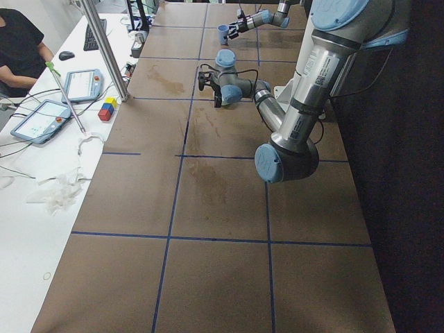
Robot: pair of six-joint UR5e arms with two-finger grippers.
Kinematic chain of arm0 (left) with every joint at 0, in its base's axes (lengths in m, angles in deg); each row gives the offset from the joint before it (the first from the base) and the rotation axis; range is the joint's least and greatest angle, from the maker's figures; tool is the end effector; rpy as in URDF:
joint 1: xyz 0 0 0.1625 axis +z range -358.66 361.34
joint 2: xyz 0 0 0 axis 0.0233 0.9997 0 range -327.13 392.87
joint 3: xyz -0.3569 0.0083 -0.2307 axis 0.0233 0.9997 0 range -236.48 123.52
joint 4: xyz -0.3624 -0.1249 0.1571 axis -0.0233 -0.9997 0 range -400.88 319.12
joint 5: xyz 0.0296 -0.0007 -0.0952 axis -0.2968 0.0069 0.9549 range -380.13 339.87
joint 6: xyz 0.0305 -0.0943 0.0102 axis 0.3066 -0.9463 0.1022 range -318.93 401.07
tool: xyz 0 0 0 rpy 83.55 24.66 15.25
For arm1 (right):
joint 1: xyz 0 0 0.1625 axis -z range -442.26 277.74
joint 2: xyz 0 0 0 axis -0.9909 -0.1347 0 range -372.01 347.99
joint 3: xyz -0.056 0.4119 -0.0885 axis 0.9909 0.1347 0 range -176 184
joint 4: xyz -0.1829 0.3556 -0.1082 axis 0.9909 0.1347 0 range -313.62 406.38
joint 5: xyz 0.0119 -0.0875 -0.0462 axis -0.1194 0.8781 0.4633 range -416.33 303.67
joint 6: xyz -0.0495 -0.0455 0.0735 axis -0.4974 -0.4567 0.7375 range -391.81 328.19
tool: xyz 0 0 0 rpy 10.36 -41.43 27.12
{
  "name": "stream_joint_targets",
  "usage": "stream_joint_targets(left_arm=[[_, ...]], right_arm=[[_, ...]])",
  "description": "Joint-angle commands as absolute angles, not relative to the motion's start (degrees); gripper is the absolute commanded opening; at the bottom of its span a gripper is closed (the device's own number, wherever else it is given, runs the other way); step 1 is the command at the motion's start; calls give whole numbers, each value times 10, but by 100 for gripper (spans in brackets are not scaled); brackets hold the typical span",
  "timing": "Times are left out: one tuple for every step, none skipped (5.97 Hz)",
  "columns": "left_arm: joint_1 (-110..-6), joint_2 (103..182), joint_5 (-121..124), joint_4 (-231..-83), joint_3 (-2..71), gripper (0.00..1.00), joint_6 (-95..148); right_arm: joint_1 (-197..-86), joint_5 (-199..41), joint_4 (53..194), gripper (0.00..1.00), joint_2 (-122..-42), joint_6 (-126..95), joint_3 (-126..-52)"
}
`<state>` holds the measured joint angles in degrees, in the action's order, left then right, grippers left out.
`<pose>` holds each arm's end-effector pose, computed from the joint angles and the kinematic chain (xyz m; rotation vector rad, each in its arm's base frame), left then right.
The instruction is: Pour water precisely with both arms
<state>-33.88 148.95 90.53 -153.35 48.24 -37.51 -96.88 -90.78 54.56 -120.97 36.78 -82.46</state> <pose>0.4433 -0.4331 0.2409 0.1356 1.1298 -0.1707 -0.2587 -0.2902 0.6576 1.1244 -0.6289 0.3989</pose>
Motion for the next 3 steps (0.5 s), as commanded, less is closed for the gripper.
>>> stream_joint_targets(left_arm=[[-339, 1490, 905, -1533, 485, 100, -375], [-340, 1489, 904, -1533, 485, 100, -375], [-340, 1489, 905, -1533, 485, 100, -375]], right_arm=[[-982, -916, 543, 98, -1208, 365, -802], [-987, -923, 528, 98, -1206, 348, -800], [-999, -934, 528, 98, -1181, 333, -796]])
